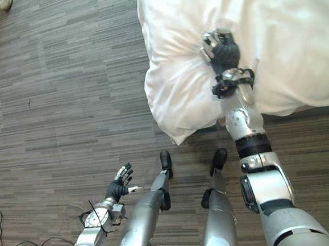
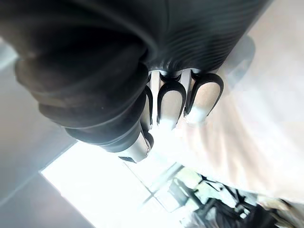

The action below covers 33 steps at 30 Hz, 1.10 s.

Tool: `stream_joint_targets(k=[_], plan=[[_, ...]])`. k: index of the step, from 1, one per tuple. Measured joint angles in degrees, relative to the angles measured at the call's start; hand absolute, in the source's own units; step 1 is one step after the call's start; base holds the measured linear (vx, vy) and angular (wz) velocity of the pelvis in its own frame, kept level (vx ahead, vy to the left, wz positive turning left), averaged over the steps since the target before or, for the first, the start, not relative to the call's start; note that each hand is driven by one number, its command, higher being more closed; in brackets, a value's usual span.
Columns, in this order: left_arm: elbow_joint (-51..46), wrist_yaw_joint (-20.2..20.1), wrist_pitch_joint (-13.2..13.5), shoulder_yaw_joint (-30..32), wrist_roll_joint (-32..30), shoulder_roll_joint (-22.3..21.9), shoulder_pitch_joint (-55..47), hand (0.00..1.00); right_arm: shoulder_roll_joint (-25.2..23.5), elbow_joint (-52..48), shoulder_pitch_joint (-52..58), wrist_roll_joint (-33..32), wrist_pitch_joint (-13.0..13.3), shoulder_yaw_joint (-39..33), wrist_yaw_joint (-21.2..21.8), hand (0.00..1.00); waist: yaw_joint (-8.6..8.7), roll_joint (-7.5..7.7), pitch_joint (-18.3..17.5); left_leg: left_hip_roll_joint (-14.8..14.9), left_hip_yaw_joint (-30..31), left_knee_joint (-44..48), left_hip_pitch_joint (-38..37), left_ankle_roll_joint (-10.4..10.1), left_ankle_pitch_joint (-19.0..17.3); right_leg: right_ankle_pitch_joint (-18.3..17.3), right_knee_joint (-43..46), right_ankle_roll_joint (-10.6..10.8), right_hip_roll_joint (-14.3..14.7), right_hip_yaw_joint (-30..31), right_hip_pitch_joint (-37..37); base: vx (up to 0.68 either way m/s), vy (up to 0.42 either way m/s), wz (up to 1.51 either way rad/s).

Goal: Tidy the bed and pick cloth on bed and put in laundry

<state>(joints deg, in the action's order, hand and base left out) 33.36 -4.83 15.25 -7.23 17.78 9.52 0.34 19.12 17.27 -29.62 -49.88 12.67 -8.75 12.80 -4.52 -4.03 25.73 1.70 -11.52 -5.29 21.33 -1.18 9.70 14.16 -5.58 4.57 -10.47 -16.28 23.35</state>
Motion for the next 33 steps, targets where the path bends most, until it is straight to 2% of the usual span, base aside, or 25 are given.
stream_joint_targets(k=[1, 4, 5, 6, 7, 8, 10, 14, 17, 20, 24, 26, 28, 30, 32, 33], plan=[[-0.6, -0.1, -0.1, 0.9, 0.0, 0.4, -0.9, 0.00, -2.2, -1.0, 6.1, -0.8, 1.9, -1.9, 0.9, 1.00, 0.83, 1.87, -0.1, 0.1, -0.7, 0.0, -0.9, 0.0, -0.4, -0.2, 0.0, 0.1, 0.1, 0.6, -0.5, 0.04, 0.021, -0.31], [-0.4, -1.3, -1.7, 1.2, -0.4, 0.3, -1.7, 0.00, -6.8, 5.3, 22.1, -4.6, 3.8, -8.9, 2.2, 1.00, 1.23, 4.96, -0.8, 0.8, -2.7, 0.0, -3.8, -0.4, -1.9, -1.7, 0.6, 0.1, 0.4, 1.7, -2.2, 0.08, 0.016, -0.33], [0.2, -1.6, -2.5, 1.3, -0.4, 0.1, -2.0, 0.00, -8.9, 7.1, 27.6, -6.1, 4.1, -10.3, 2.7, 0.00, 2.00, 5.43, -1.1, 1.1, -3.1, 0.1, -4.7, -0.7, -2.6, -2.3, 0.6, 0.3, 0.5, 2.0, -2.9, 0.10, 0.016, -0.20], [0.9, -1.8, -2.8, 1.4, -0.5, 0.1, -2.2, 0.00, -10.0, 7.4, 30.3, -6.1, 4.4, -10.5, 3.2, 0.00, 2.76, 5.67, -1.2, 1.3, -3.4, 0.2, -5.2, -0.8, -2.9, -2.5, 0.7, 0.3, 0.7, 2.2, -3.4, 0.12, 0.001, -0.32], [2.4, -2.6, -3.2, 2.2, -0.6, 0.1, -3.0, 0.00, -11.8, 7.4, 34.8, -6.0, 4.9, -10.2, 4.4, 0.00, 4.06, 6.69, -1.9, 1.8, -4.7, 0.4, -6.6, -1.3, -3.7, -2.8, 0.7, 0.1, 1.1, 2.7, -4.1, 0.14, -0.023, -0.52], [3.9, -2.8, -3.4, 3.0, -1.1, -0.1, -3.5, 0.00, -13.1, 7.4, 37.9, -5.4, 5.4, -9.3, 4.6, 0.00, 4.22, 7.51, -3.0, 2.3, -6.2, 0.5, -7.8, -1.6, -4.4, -2.9, 0.7, -0.1, 1.6, 3.6, -4.6, 0.16, -0.035, -0.62], [6.9, -2.8, -3.3, 3.4, -2.3, -0.6, -4.1, 0.00, -15.2, 8.6, 42.8, -2.6, 7.0, -8.1, 4.5, 0.00, 4.41, 7.87, -5.7, 3.4, -7.8, 0.9, -10.2, -2.5, -6.0, -3.6, 0.7, -0.5, 2.7, 4.5, -6.8, 0.18, -0.051, -0.50], [13.5, -3.6, -0.6, 5.7, -5.2, -3.1, -6.6, 0.00, -18.7, 14.5, 46.7, 9.3, 7.2, -7.1, 1.2, 0.00, 4.31, 7.28, -13.6, 5.7, -11.0, 1.0, -17.2, -4.2, -8.1, -6.4, 0.8, -0.9, 4.8, 5.4, -12.7, 0.22, -0.047, -0.27], [16.9, -3.2, 0.5, 8.6, -7.7, -5.6, -7.1, 0.00, -20.4, 21.5, 46.7, 18.2, 7.2, -7.2, -0.4, 0.00, 3.82, 6.35, -17.5, 6.1, -12.4, 0.1, -22.0, -4.9, -8.6, -7.9, 0.7, -0.6, 5.3, 4.9, -17.0, 0.20, -0.016, 0.01], [18.0, -0.8, 0.2, 10.8, -10.8, -7.0, -7.8, 0.00, -22.8, 25.3, 46.9, 21.0, 7.1, -7.1, -1.4, 0.00, 3.96, 5.99, -20.1, 6.1, -12.7, 0.0, -25.2, -5.5, -9.0, -9.0, 0.7, 0.0, 5.1, 3.1, -21.0, 0.10, 0.000, 0.23], [19.2, 2.8, -1.6, 14.7, -12.4, -9.0, -9.0, 0.00, -22.8, 25.7, 46.6, 21.1, 6.9, -4.8, -1.4, 0.00, 3.71, 5.44, -22.8, 6.1, -12.5, 0.0, -28.1, -5.5, -9.4, -10.0, 0.6, -0.1, 5.0, 1.9, -24.5, 0.02, -0.003, 0.16], [19.3, 2.9, -1.8, 15.7, -13.4, -9.4, -9.9, 0.00, -22.7, 25.7, 46.2, 21.6, 6.9, -4.1, -1.5, 0.00, 3.73, 5.34, -23.1, 6.0, -12.4, 0.0, -28.3, -5.5, -9.4, -10.1, 0.5, -0.2, 5.0, 1.8, -25.2, -0.05, -0.021, 0.05], [20.5, 3.3, -2.5, 18.0, -15.4, -9.9, -11.0, 0.00, -22.7, 26.6, 45.8, 23.9, 6.6, -3.6, -1.6, 0.00, 3.70, 4.61, -23.6, 6.1, -12.2, 0.0, -29.8, -5.2, -9.6, -10.3, 0.6, -0.2, 5.2, 1.8, -26.2, -0.06, -0.026, 0.01], [21.0, 3.0, -2.0, 20.3, -15.0, -10.2, -12.2, 0.00, -22.5, 28.6, 45.2, 25.9, 5.8, -3.5, -1.5, 0.00, 3.64, 4.35, -23.6, 6.2, -12.2, 0.7, -30.8, -5.0, -10.0, -10.4, 0.7, -0.4, 5.3, 2.4, -27.3, -0.09, -0.021, -0.05], [21.3, 2.9, -0.9, 23.5, -14.8, -10.4, -12.2, 0.00, -22.2, 29.8, 44.5, 28.1, 5.4, -2.9, -1.4, 0.00, 2.69, 5.18, -23.2, 6.6, -10.6, 7.3, -29.5, -4.9, -12.8, -10.5, 1.6, -0.5, 5.2, 4.5, -27.2, -0.10, -0.013, -0.33], [21.2, 2.5, -0.8, 25.0, -14.6, -10.4, -12.2, 0.00, -21.5, 30.3, 44.1, 28.5, 5.5, -2.1, -1.3, 0.00, 2.07, 5.44, -23.1, 6.9, -7.7, 11.7, -28.1, -4.5, -13.8, -10.5, 2.2, -0.5, 4.9, 6.1, -26.8, -0.08, -0.054, -0.88]])
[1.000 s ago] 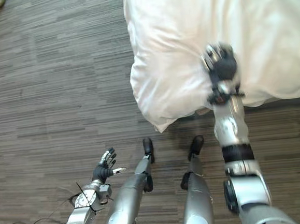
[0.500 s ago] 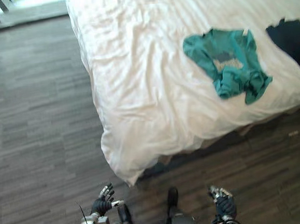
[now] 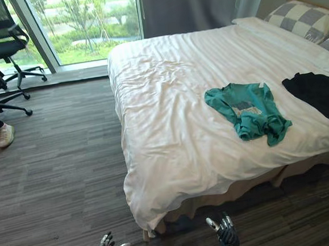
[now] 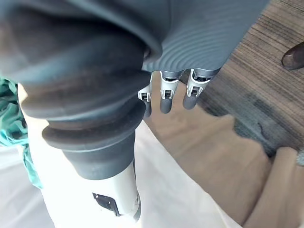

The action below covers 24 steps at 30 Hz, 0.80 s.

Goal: Tidy the bed and pick cloth on bed and put in laundry

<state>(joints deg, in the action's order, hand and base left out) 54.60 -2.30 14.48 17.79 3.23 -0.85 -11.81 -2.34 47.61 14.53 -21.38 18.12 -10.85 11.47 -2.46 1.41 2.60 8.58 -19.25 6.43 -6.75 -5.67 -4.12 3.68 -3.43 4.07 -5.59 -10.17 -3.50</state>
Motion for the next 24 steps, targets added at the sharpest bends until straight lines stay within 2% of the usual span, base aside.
stream_joint_targets(k=[1, 2, 4, 5, 6, 7, 8, 9, 10, 11, 12, 13, 14, 15, 16, 17, 18, 19, 20, 21, 22, 23, 24], plan=[[0.0, -0.1, 0.5, 2.3, -0.6, -0.2, -0.3, 0.00, 1.5, 0.6, -1.4, 0.9, -0.1, 1.1, 0.2, 0.00, -0.60, 0.07, 0.0, 0.3, 4.9, 5.4, 2.1, 1.8, -1.8, -0.5, 1.4, -0.1, 0.1, 3.2, 1.7, -0.17, -0.065, -1.53], [0.6, -0.1, 0.9, 5.1, -2.4, -0.8, -1.0, 0.00, 2.9, 0.5, -3.4, 1.3, -0.1, 2.2, 1.4, 0.00, -1.40, -0.88, 0.3, 0.8, 10.0, 10.9, 4.2, 2.4, -4.6, -0.5, 2.9, -0.1, 1.5, 7.9, 4.1, -0.20, -0.046, -1.65], [1.5, 0.0, 1.4, 5.9, -3.6, -1.1, -2.2, 0.00, 3.7, 0.4, -4.5, 1.8, 0.1, 2.9, 2.5, 0.00, -1.68, -1.11, 0.4, 1.3, 14.8, 15.1, 5.7, 2.7, -8.1, -0.5, 3.3, -0.1, 4.0, 13.3, 6.5, -0.21, 0.028, -1.73], [1.6, 0.2, 1.6, 6.0, -3.8, -1.0, -2.8, 0.00, 3.8, 0.2, -4.5, 1.7, 1.1, 2.9, 2.9, 0.00, -1.48, -1.29, 0.5, 1.8, 17.1, 15.3, 5.9, 3.1, -12.9, -0.5, 3.3, 0.1, 6.2, 16.6, 8.6, -0.34, 0.135, -2.02], [1.6, 0.4, 1.5, 5.7, -3.6, -0.6, -2.2, 0.00, 3.5, 0.0, -4.4, 1.6, 1.5, 3.0, 3.0, 0.00, -1.62, -1.19, 1.6, 2.2, 15.2, 15.0, 6.0, 1.4, -15.6, -0.5, 2.9, 0.9, 7.6, 18.6, 10.1, -0.32, 0.144, -1.95], [1.7, 1.1, 1.2, 5.7, -3.7, 0.0, -1.8, 0.00, 2.8, -0.3, -4.5, 1.7, 1.7, 3.2, 2.9, 0.00, -1.44, -0.71, 2.1, 2.6, 13.4, 15.0, 6.1, 2.6, -16.3, -2.4, 1.6, 3.8, 7.5, 19.7, 10.7, -0.33, 0.138, -1.84], [2.1, 1.7, 0.7, 5.5, -3.5, 0.0, -1.6, 0.00, 2.6, -0.6, -4.2, 1.4, 1.7, 3.4, 2.7, 0.00, -1.31, -1.57, 2.5, 4.8, 10.1, 15.1, 6.0, 2.7, -16.4, -0.4, 4.0, 2.1, 8.3, 18.2, 12.6, -0.18, 0.091, -1.89], [1.8, 1.7, 1.0, 5.1, -3.5, 0.2, -1.2, 0.00, 2.5, -0.8, -3.8, 1.1, 1.9, 5.0, 3.2, 0.00, -1.54, -1.42, 3.0, 6.2, 5.9, 14.8, 5.5, 2.6, -16.2, 2.0, 8.0, 0.2, 8.5, 13.7, 14.1, -0.12, 0.068, -1.70], [1.6, 1.7, 1.1, 5.0, -3.7, 0.4, -1.0, 0.00, 2.5, -1.0, -3.8, 1.1, 1.9, 5.5, 3.7, 0.00, -1.58, -1.27, 3.3, 6.8, 3.5, 14.3, 4.7, 2.5, -15.7, 2.1, 9.1, -0.6, 8.0, 9.9, 14.0, -0.03, 0.039, -1.64], [1.7, 2.0, 1.4, 4.6, -4.3, 0.5, -1.0, 0.00, 2.5, -1.7, -3.7, 1.2, 2.3, 7.0, 3.8, 0.00, -1.64, -1.28, 3.5, 7.6, -0.5, 13.4, 3.2, 1.7, -14.5, 1.2, 12.7, -2.6, 5.5, 1.1, 13.7, 0.00, 0.001, -1.33], [1.6, 2.6, 1.7, 3.8, -4.5, 0.6, -1.0, 0.00, 2.5, -2.3, -3.7, 1.3, 2.9, 8.1, 3.8, 0.00, -1.59, -1.30, 3.5, 7.7, -3.2, 12.4, 1.9, 1.3, -14.0, -0.7, 16.8, -4.2, 3.6, -4.6, 13.2, 0.03, -0.002, -1.46], [1.4, 2.9, 1.7, 1.6, -4.8, 1.3, -1.0, 0.00, 2.5, -3.7, -3.4, 1.3, 3.5, 10.1, 3.8, 0.00, -1.62, -1.15, 3.4, 7.6, -5.9, 12.0, 1.3, 0.5, -13.4, -4.5, 22.6, -4.3, 0.8, -9.6, 12.3, 0.04, -0.003, -1.10], [1.2, 2.9, 1.6, 0.5, -5.0, 1.9, -1.0, 0.00, 2.5, -4.0, -3.5, 1.3, 3.8, 11.2, 3.7, 0.00, -1.64, -0.79, 3.4, 7.1, -7.0, 12.2, 1.0, 0.5, -13.4, -6.3, 24.0, -3.4, -0.2, -10.3, 12.4, 0.08, 0.007, -1.24], [1.1, 3.4, 1.1, -0.7, -5.2, 2.6, 0.0, 0.00, 2.6, -4.3, -4.5, 1.4, 3.8, 13.1, 3.5, 0.00, -1.80, 0.34, 4.6, 4.8, -6.6, 12.3, 1.0, 2.0, -13.5, -5.8, 25.8, -5.2, -0.3, -11.6, 14.5, -0.02, -0.011, -1.39], [1.9, 4.1, -0.2, -2.3, -5.6, 2.8, 1.2, 0.00, 2.8, -4.7, -4.9, 1.8, 3.8, 14.3, 3.4, 0.00, -1.67, 0.06, 5.1, 2.8, -3.8, 9.3, 1.1, 5.3, -13.2, -2.8, 22.5, -7.6, 1.1, -10.9, 15.3, -0.08, -0.018, -1.86], [2.3, 5.0, -0.7, -3.7, -5.6, 2.6, 1.5, 0.00, 3.4, -4.6, -6.0, 1.8, 3.6, 13.7, 3.0, 0.00, -2.27, -2.07, 4.9, 2.8, -4.5, 4.4, 0.1, 4.5, -11.1, -3.2, 20.1, -7.1, 2.3, -9.3, 15.3, -0.12, -0.053, -1.41], [1.9, 5.1, -0.8, -4.1, -5.5, 2.4, 2.0, 0.00, 3.4, -4.5, -6.3, 1.7, 3.3, 13.5, 2.5, 0.00, -1.26, -2.08, 5.4, 2.5, -5.4, 3.3, -0.6, 1.8, -10.0, -8.0, 27.5, -7.8, 0.5, -10.6, 16.2, -0.01, -0.058, -0.93], [1.2, 6.0, -0.7, -6.1, -5.0, 3.4, 2.2, 0.00, 3.5, -2.8, -6.0, 1.7, 2.7, 13.6, 1.8, 0.00, -0.54, -1.16, 5.5, 1.2, -6.3, 3.2, -2.1, 1.4, -9.7, -13.3, 36.1, -7.3, -3.4, -12.4, 15.5, 0.10, -0.064, -0.37], [1.0, 6.1, -0.6, -6.7, -4.7, 3.8, 2.4, 0.00, 3.5, -1.5, -5.8, 1.7, 2.5, 13.7, 1.4, 0.00, -0.39, -0.57, 5.4, 0.3, -6.8, 3.3, -2.7, 1.3, -9.7, -14.3, 34.8, -6.0, -4.1, -12.5, 14.2, 0.12, -0.082, -0.75], [2.7, 6.2, -0.6, -7.2, -3.2, 4.0, 3.7, 0.00, 3.8, 0.4, -5.8, 1.7, 2.1, 13.6, 1.1, 0.00, -0.89, -0.76, 4.8, 0.0, -7.5, 3.3, -2.8, 1.1, -9.0, -13.9, 25.7, -4.7, -0.5, -11.0, 11.1, 0.09, -0.082, -0.90], [3.6, 5.9, -0.6, -7.7, -2.5, 4.5, 4.2, 0.00, 4.3, 1.2, -5.9, 1.7, 2.0, 13.5, 1.2, 0.00, -1.08, -1.35, 4.3, 0.5, -7.5, 3.5, -2.4, 1.4, -8.7, -12.1, 19.3, -4.7, 1.3, -9.1, 8.7, 0.06, -0.093, -1.25], [4.4, 3.8, -1.2, -8.6, -1.5, 4.3, 4.8, 0.00, 5.3, 3.8, -6.3, 1.7, 1.7, 12.1, 1.4, 0.00, -0.97, -2.35, 4.1, 1.2, -7.1, 3.9, -1.5, 1.9, -8.0, -6.7, 10.9, -5.1, 3.9, -7.2, 6.4, 0.03, -0.054, -0.90], [4.4, 2.6, -1.5, -8.8, -1.5, 4.5, 5.3, 0.00, 5.4, 4.8, -6.3, 1.7, 1.7, 11.0, 1.6, 0.00, -0.83, -2.14, 4.0, 0.9, -6.8, 3.6, -1.4, 2.2, -7.8, -5.3, 8.1, -5.3, 4.2, -6.5, 5.4, -0.01, 0.002, -0.87]])
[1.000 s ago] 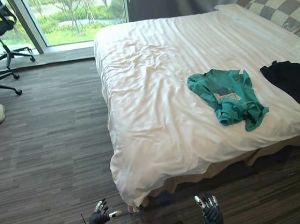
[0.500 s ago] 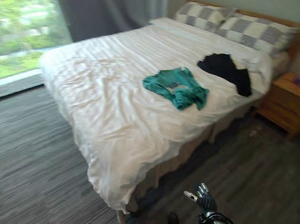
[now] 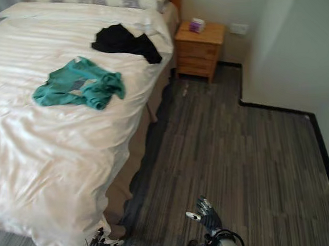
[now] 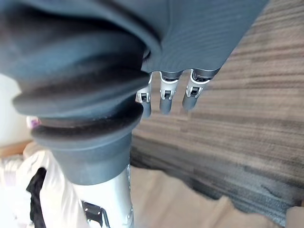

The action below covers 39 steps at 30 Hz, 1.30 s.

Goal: Tidy the bed and pick cloth on bed and put in laundry

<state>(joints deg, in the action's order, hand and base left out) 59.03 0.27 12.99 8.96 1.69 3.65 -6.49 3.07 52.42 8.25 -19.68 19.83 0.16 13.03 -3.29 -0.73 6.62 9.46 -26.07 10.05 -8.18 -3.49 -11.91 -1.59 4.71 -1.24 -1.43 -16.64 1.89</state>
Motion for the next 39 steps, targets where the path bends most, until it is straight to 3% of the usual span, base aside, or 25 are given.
stream_joint_targets(k=[2, 4, 5, 12, 18, 21, 24, 25, 26, 27, 28, 29, 30, 31, 32, 33, 35, 37, 39], plan=[[0.0, -6.2, -0.7, 0.1, 1.6, -0.1, 1.4, 0.00, 1.3, 3.3, 1.2, 0.5, -0.2, -6.8, 1.5, 0.00, 2.09, -0.66, -0.6, -1.7, 2.2, -4.0, -2.0, -0.3, 0.3, 5.6, -8.9, 0.6, 1.6, 3.2, -3.2, -0.03, 0.088, -0.68], [0.1, -8.1, -0.9, 0.3, 3.1, 0.1, 1.9, 0.00, 1.4, 3.3, 2.4, 2.2, -0.1, -9.3, 2.1, 0.00, 2.72, -0.10, -0.7, -2.0, 2.0, -4.1, -2.4, -0.4, 0.3, 7.1, -10.5, 1.1, 1.4, 4.3, -3.7, -0.03, 0.094, -0.41], [2.2, -7.7, -1.1, 0.8, 4.9, -4.6, 2.6, 0.00, -4.0, 4.3, 3.2, 8.5, -0.3, -17.4, 1.9, 0.00, 2.43, 0.20, -2.6, -3.2, 5.3, -5.3, -2.7, -0.1, -0.8, 7.4, -10.9, 3.0, -0.5, 1.1, -3.6, -0.03, 0.046, -0.19], [2.1, -7.6, -1.3, 1.1, 5.5, -4.5, 2.8, 0.00, -4.2, 4.1, 3.1, 8.4, -0.4, -17.1, 1.7, 0.00, 2.43, 0.41, -1.9, -3.1, 4.7, -4.8, -2.7, -0.3, -0.9, 7.4, -10.9, 3.0, -0.4, 1.5, -3.7, 0.00, 0.000, -0.03], [0.7, -2.8, -4.1, 5.9, 8.7, -4.1, 3.4, 0.00, -4.8, 2.1, 2.9, 4.6, -0.8, -15.9, -1.1, 0.00, 2.39, 1.50, 1.6, -1.9, 2.3, -2.1, -0.7, -1.3, -1.6, 6.8, -10.8, 2.7, 0.1, 2.8, -2.3, -0.04, -0.026, -0.12], [-0.1, 0.1, -5.6, 8.5, 10.0, -4.0, 3.4, 0.00, -5.5, 0.8, 3.4, 2.1, -0.7, -15.8, -3.2, 0.00, 2.09, 2.03, 2.2, 0.2, 1.8, 4.3, 2.5, -2.3, -2.5, 5.8, -9.9, 1.9, 0.8, 2.9, -1.4, 0.02, -0.068, -0.09], [-1.8, 3.8, -5.1, 9.2, 10.0, -4.1, 2.5, 0.00, -5.1, -0.3, 3.4, 1.5, -0.7, -14.3, -4.5, 0.00, 1.96, 2.07, 2.9, 4.4, 1.7, 20.1, 8.0, -1.8, -2.2, 1.4, -3.6, 0.9, 0.7, 3.4, 0.1, 0.05, -0.082, -0.12], [-2.6, 4.5, -5.1, 9.3, 9.9, -4.3, 2.3, 0.00, -4.6, -0.5, 3.4, 1.2, -0.8, -13.0, -4.3, 0.00, 1.99, 1.68, 3.1, 6.5, 2.8, 27.6, 10.9, 0.5, -0.8, 0.0, -1.8, 0.6, 1.1, 3.3, 0.1, 0.11, -0.059, -0.15], [-3.4, 5.2, -5.1, 9.3, 9.8, -4.4, 2.1, 0.00, -4.0, -0.8, 3.4, 1.0, -1.1, -11.5, -4.2, 0.00, 2.00, 1.24, 3.3, 8.5, 4.7, 35.2, 14.3, 4.1, 2.1, -1.1, -0.6, 0.2, 1.7, 3.5, -0.3, 0.12, -0.052, -0.14], [-3.7, 5.4, -5.1, 9.3, 9.5, -4.5, 2.0, 0.00, -3.7, -1.0, 3.4, 0.9, -1.2, -10.7, -4.1, 0.00, 2.03, 0.99, 3.4, 9.2, 6.1, 38.6, 15.9, 4.7, 4.4, -1.7, -0.3, 0.2, 1.9, 3.7, -0.8, 0.20, -0.041, -0.19], [-4.6, 6.0, -5.2, 9.2, 8.4, -4.6, 1.5, 0.00, -3.2, -1.1, 3.4, 0.5, -1.4, -9.7, -4.1, 0.00, 1.91, 0.76, 3.5, 9.7, 8.9, 44.0, 18.5, 4.3, 10.2, -2.3, -0.1, -0.4, 2.4, 4.7, -2.0, 0.20, -0.016, -0.19], [-4.7, 6.1, -5.2, 9.2, 7.8, -4.5, 1.2, 0.00, -3.2, -1.3, 3.3, 0.3, -1.6, -9.3, -4.1, 0.00, 1.62, 0.88, 3.6, 9.6, 10.0, 46.4, 20.0, 3.6, 13.4, -2.7, -0.2, -0.9, 2.4, 5.5, -2.8, 0.23, -0.012, -0.43], [-5.1, 6.0, -5.2, 9.0, 7.3, -4.5, 1.1, 0.00, -3.0, -1.6, 2.8, -0.1, -2.2, -9.1, -4.3, 0.00, 0.65, 1.29, 3.9, 8.6, 11.7, 48.7, 21.7, 1.3, 8.9, -3.2, -0.2, -1.5, 2.3, 7.4, -3.9, 0.27, 0.023, -0.51], [-5.5, 6.0, -5.2, 8.8, 7.3, -4.6, 1.1, 0.00, -2.7, -1.6, 2.2, -0.1, -2.9, -9.1, -4.4, 0.00, 0.57, 1.05, 4.0, 7.2, 11.7, 47.9, 23.1, 1.0, 3.7, -3.6, -0.4, -1.6, 1.9, 8.7, -4.7, 0.27, 0.031, -0.52], [-5.6, 6.0, -5.1, 8.6, 7.3, -4.6, 1.1, 0.00, -2.7, -1.6, 2.1, -0.1, -3.0, -9.1, -4.4, 0.00, 0.59, 1.04, 4.0, 6.3, 11.2, 46.5, 23.8, 1.3, 2.0, -3.7, -0.7, -1.6, 1.5, 9.1, -5.2, 0.37, 0.099, -0.53], [-5.9, 6.0, -5.1, 7.2, 7.2, -4.6, 1.2, 0.00, -2.9, -1.6, 1.4, 0.0, -3.4, -9.1, -4.3, 0.00, 0.41, 1.33, 4.1, 4.0, 7.3, 37.8, 25.2, 2.3, 0.0, -4.2, -1.7, -0.8, -0.3, 10.4, -6.6, 0.26, 0.107, -0.39], [-6.5, 6.0, -5.1, 6.4, 7.1, -4.6, 1.0, 0.00, -2.9, -1.5, 1.2, 0.1, -3.5, -9.1, -4.3, 0.00, 0.37, 1.27, 4.1, 2.9, 4.2, 29.4, 26.0, 2.0, 0.2, -5.0, -2.0, 0.4, -1.5, 10.8, -7.1, 0.24, 0.131, -0.27], [-6.7, 6.1, -5.3, 6.4, 7.4, -4.7, 0.7, 0.00, -2.8, -1.5, 1.3, 1.2, -3.5, -9.1, -4.6, 0.00, 0.27, 0.86, 3.9, 1.6, 2.4, 13.9, 26.4, 0.3, 2.2, -7.3, -1.8, 2.6, -2.7, 11.8, -8.2, 0.35, 0.238, -0.28], [-6.8, 5.9, -5.2, 6.4, 7.7, -4.9, 0.7, 0.00, -2.8, -1.4, 1.7, 2.6, -3.7, -8.6, -5.5, 0.00, -0.82, 1.31, 3.5, 0.9, 2.1, 11.4, 26.2, 2.9, 7.4, -10.0, -0.9, 4.2, -4.3, 13.7, -9.4, 0.43, 0.298, -0.40]])
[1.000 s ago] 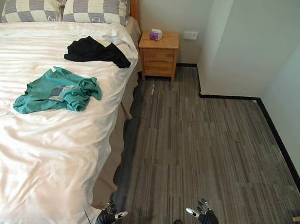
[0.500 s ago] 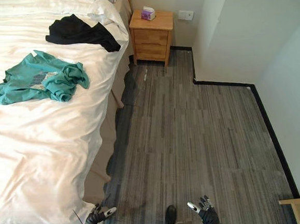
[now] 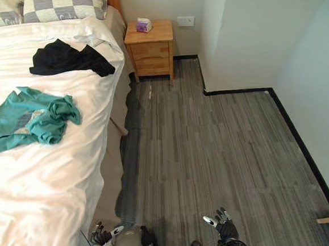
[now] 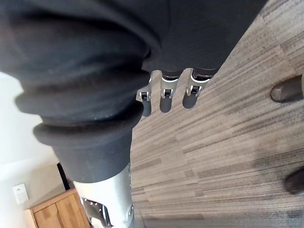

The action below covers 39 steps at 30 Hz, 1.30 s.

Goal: Tidy the bed and pick cloth on bed and put in laundry

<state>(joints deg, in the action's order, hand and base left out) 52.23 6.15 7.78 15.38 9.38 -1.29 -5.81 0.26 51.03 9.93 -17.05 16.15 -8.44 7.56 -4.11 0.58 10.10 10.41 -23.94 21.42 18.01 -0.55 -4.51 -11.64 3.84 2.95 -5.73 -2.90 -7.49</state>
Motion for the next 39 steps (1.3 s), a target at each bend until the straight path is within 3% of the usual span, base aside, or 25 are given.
stream_joint_targets(k=[1, 3, 5, 6, 7, 8, 10, 12, 15, 17, 18, 19, 20, 21, 22, 23, 25, 26, 27, 28, 30, 33, 37, 38, 39], plan=[[0.0, -0.2, 0.1, 0.0, 0.0, 0.8, -0.5, 0.00, -0.3, 0.5, 0.0, 1.4, -0.3, 0.2, -0.1, 0.00, -0.05, 1.10, -1.5, -1.6, -1.3, 1.8, -0.2, 2.7, -2.9, -1.5, 0.3, -0.2, -2.0, 0.9, -0.5, 0.52, 0.300, -0.37], [0.0, -0.5, 0.2, 0.0, -0.1, 1.1, -0.5, 0.00, -1.2, 0.7, -0.6, 3.4, -0.9, 0.4, -0.2, 0.00, -0.07, 1.63, -2.0, -1.9, -3.0, 4.2, -0.5, 4.7, -6.9, -1.9, 8.1, -0.2, -2.6, 2.8, 1.2, 0.60, 0.273, -0.24], [0.1, -0.6, -0.2, -2.2, -1.0, 2.3, -0.7, 0.00, -2.2, 0.7, -1.3, 4.6, -1.6, -0.5, -1.2, 0.00, -0.01, 3.11, -2.4, -5.4, -3.1, 3.5, -4.9, 6.3, -9.9, 1.1, 23.7, 4.9, -4.8, 2.5, 2.7, 0.66, 0.275, -0.05], [0.1, -0.6, -0.3, -3.1, -1.9, 2.7, -0.7, 0.00, -2.3, 0.9, -1.6, 4.5, -1.8, -1.1, -1.4, 0.00, 0.08, 3.41, -2.4, -6.5, -3.1, 2.8, -6.5, 6.4, -10.8, 2.6, 29.0, 6.0, -5.7, 2.7, 4.4, 0.54, 0.228, 0.11], [0.4, -0.7, -0.3, -4.6, -3.6, 3.3, -0.6, 0.00, -2.1, 1.6, -2.2, 4.2, -1.8, -1.9, -1.5, 0.00, 0.56, 3.41, -2.4, -8.0, -2.9, 1.4, -9.5, 6.2, -12.0, 7.7, 42.5, 7.6, -7.3, 3.1, 10.3, 0.46, 0.173, 0.23], [1.4, -0.7, -0.3, -5.2, -4.4, 3.3, -0.4, 0.00, -1.7, 2.0, -2.4, 4.0, -2.1, -2.4, -1.5, 0.00, 1.28, 3.02, -2.1, -8.5, -2.9, 0.0, -12.9, 6.1, -12.5, 7.7, 54.0, 6.6, -8.1, 2.6, 15.9, 0.45, 0.147, 0.29], [2.2, -0.7, -0.4, -6.5, -4.6, 3.3, -0.3, 0.00, -0.5, 1.7, -2.9, 4.0, -2.0, -2.3, -1.5, 0.00, 2.17, 1.59, -1.3, -8.1, -3.0, -2.7, -18.7, 6.0, -12.5, 6.6, 60.6, 4.7, -7.9, -0.5, 21.6, 0.44, 0.102, 0.13], [2.4, -0.7, -0.4, -6.9, -4.4, 3.4, -0.6, 0.00, -0.5, 1.1, -2.9, 3.6, -1.3, -2.3, -1.4, 0.00, 2.98, 1.34, -1.1, -7.1, -2.8, -5.4, -24.2, 5.2, -12.0, 4.3, 57.8, 3.4, -6.8, -4.7, 25.8, 0.42, 0.067, 0.08], [2.5, -0.8, -0.7, -7.9, -4.3, 3.2, 0.4, 0.00, -0.9, 0.3, -1.8, 3.1, 0.1, -2.9, -1.4, 0.00, 3.40, 1.42, -0.9, -5.7, -1.0, -8.9, -29.7, 3.7, -11.1, 3.5, 36.5, 1.1, -5.9, -14.3, 27.7, 0.48, -0.069, 0.38], [2.4, -1.0, -0.8, -8.2, -4.5, 2.4, 1.0, 0.00, -0.9, 0.4, -1.6, 1.2, 0.5, -3.0, -1.6, 0.00, 3.44, 1.41, -0.9, -5.3, 0.7, -9.5, -31.0, 2.5, -11.4, 6.8, 19.1, -1.0, -4.6, -17.0, 27.8, 0.45, -0.168, 0.59], [2.3, -1.1, -0.6, -8.0, -5.2, 2.0, 1.1, 0.00, -0.9, 0.4, -1.6, 0.4, 0.8, -2.9, -1.6, 0.00, 3.38, 1.40, -0.9, -5.2, 1.9, -9.5, -32.0, 0.5, -12.2, 10.4, 10.6, -1.1, -3.0, -16.2, 27.4, 0.59, -0.224, 0.54], [2.4, -1.1, -0.1, -7.6, -5.9, 2.1, 0.8, 0.00, -1.0, 0.5, -1.0, -0.6, 1.0, -2.6, -1.7, 0.00, 3.51, 1.54, -0.8, -5.3, 3.4, -9.4, -34.1, -1.6, -13.4, 12.8, 6.9, -2.6, -2.0, -14.1, 26.6, 0.62, -0.241, 0.52], [2.6, -1.0, 0.0, -7.0, -6.6, 1.9, 0.7, 0.00, -1.0, 0.5, -0.7, -0.8, 1.1, -2.5, -1.7, 0.00, 3.66, 1.59, -0.7, -5.3, 4.1, -9.3, -35.7, -2.5, -13.9, 17.0, 7.0, -4.9, -1.7, -12.6, 26.0, 0.63, -0.231, 0.27], [3.9, -0.8, 0.0, -6.2, -7.6, 0.2, 0.8, 0.00, 0.8, 0.6, -1.7, -0.9, 1.1, -2.3, -1.7, 0.00, 3.50, -1.38, -0.5, -2.7, 4.9, -8.9, -38.4, -4.3, -13.4, 16.8, 12.7, -6.5, 0.1, -12.8, 25.9, 0.62, -0.234, 0.15], [4.2, -0.9, 0.1, -6.2, -8.0, -0.3, 0.6, 0.00, 1.2, 0.5, -2.2, -0.9, 1.2, -2.3, -1.9, 0.00, 3.75, -2.28, -0.4, -1.4, 5.6, -7.5, -38.5, -7.2, -11.5, 13.7, 15.5, -5.8, 0.5, -13.2, 26.0, 0.72, -0.304, -0.03], [3.8, -0.8, 0.2, -5.7, -8.0, -1.2, 0.1, 0.00, 1.4, 0.4, -2.7, -0.7, 0.8, -2.4, -2.2, 0.00, 3.86, -3.11, -0.3, 0.6, 7.5, -2.7, -37.4, -8.0, -8.2, 9.3, 19.2, -6.6, 1.6, -13.4, 25.9, 0.70, -0.341, -0.07], [3.9, -0.9, 0.3, -3.7, -8.1, -1.1, 0.1, 0.00, 1.3, 0.4, -3.1, -0.3, 0.0, -2.5, -2.3, 0.00, 3.83, -3.21, -0.4, 2.7, 10.3, 7.8, -33.5, -6.7, -3.0, 5.8, 20.5, -7.0, 3.5, -12.8, 24.6, 0.54, -0.281, -0.34], [3.8, -0.8, 0.8, -2.5, -8.5, -1.0, -0.3, 0.00, 1.1, 0.4, -3.3, -0.2, -0.2, -2.3, -2.1, 0.00, 3.42, -3.23, -0.3, 4.3, 13.8, 18.9, -28.5, -6.2, 2.6, 4.2, 19.1, -7.3, 5.5, -11.7, 22.2, 0.40, -0.181, -0.46], [3.8, -0.8, 1.6, -1.8, -9.1, -0.8, -0.6, 0.00, 1.0, 0.4, -3.3, -0.2, -0.1, -2.4, -1.9, 0.00, 3.41, -2.98, 0.0, 5.1, 15.2, 24.7, -25.8, -6.2, 2.6, 3.9, 17.9, -7.7, 6.6, -11.2, 20.6, 0.50, -0.183, -0.61], [2.7, -0.8, 2.9, -1.1, -9.4, -0.9, -1.1, 0.00, 0.7, 0.3, -3.4, 0.5, -0.1, -2.4, -1.1, 0.00, 3.29, -3.78, 0.5, 6.7, 17.3, 36.2, -19.8, -6.5, 0.7, 3.0, 15.2, -8.4, 8.7, -9.9, 16.0, 0.50, -0.126, -0.54], [1.2, -0.9, 3.8, -1.3, -10.3, -0.3, -1.2, 0.00, 0.0, 0.5, -3.4, 2.3, 0.0, -2.4, -0.6, 0.00, 3.00, -2.46, 1.3, 6.2, 18.6, 42.3, -13.3, -6.8, -1.8, 1.6, 12.2, -9.2, 9.5, -8.8, 10.5, 0.51, -0.092, -0.42], [-1.1, -1.0, 5.3, -3.0, -10.2, 0.2, -1.5, 0.00, -0.6, 0.6, -3.3, 4.0, 0.8, -2.2, 1.4, 0.00, 2.47, -1.85, 1.4, 3.0, 15.6, 35.7, -3.9, -5.0, -5.9, -0.3, 7.4, -8.3, 8.9, -6.4, 3.0, 0.41, -0.002, -0.35], [-1.4, -0.8, 5.7, -4.6, -8.8, 0.2, -0.6, 0.00, -1.2, 0.5, -3.0, 4.5, 1.5, -1.3, 2.7, 0.00, 1.59, -0.93, 1.1, -1.6, 0.6, 2.1, -2.2, -3.4, -5.0, -2.9, 2.1, -2.8, 4.5, -5.8, -5.0, 0.58, 0.151, -0.13], [-1.4, -0.9, 5.0, -4.8, -7.9, 0.6, -0.4, 0.00, -1.3, 0.7, -3.2, 5.2, 1.5, -0.2, 2.6, 0.00, 1.15, -0.30, 0.8, -2.1, -1.0, 0.7, -2.2, 0.3, -0.9, -4.1, 0.9, -1.5, 3.5, -5.7, -6.7, 0.62, 0.243, -0.03], [-1.4, -0.9, 4.3, -4.8, -7.5, 1.2, -0.2, 0.00, -1.7, 0.7, -3.1, 5.7, 1.5, 0.4, 2.5, 0.00, 0.83, 0.84, 0.1, -3.4, -1.9, 0.6, -2.2, 1.9, 0.1, -4.8, 0.8, -0.8, 2.2, -5.5, -7.3, 0.66, 0.254, -0.05]])
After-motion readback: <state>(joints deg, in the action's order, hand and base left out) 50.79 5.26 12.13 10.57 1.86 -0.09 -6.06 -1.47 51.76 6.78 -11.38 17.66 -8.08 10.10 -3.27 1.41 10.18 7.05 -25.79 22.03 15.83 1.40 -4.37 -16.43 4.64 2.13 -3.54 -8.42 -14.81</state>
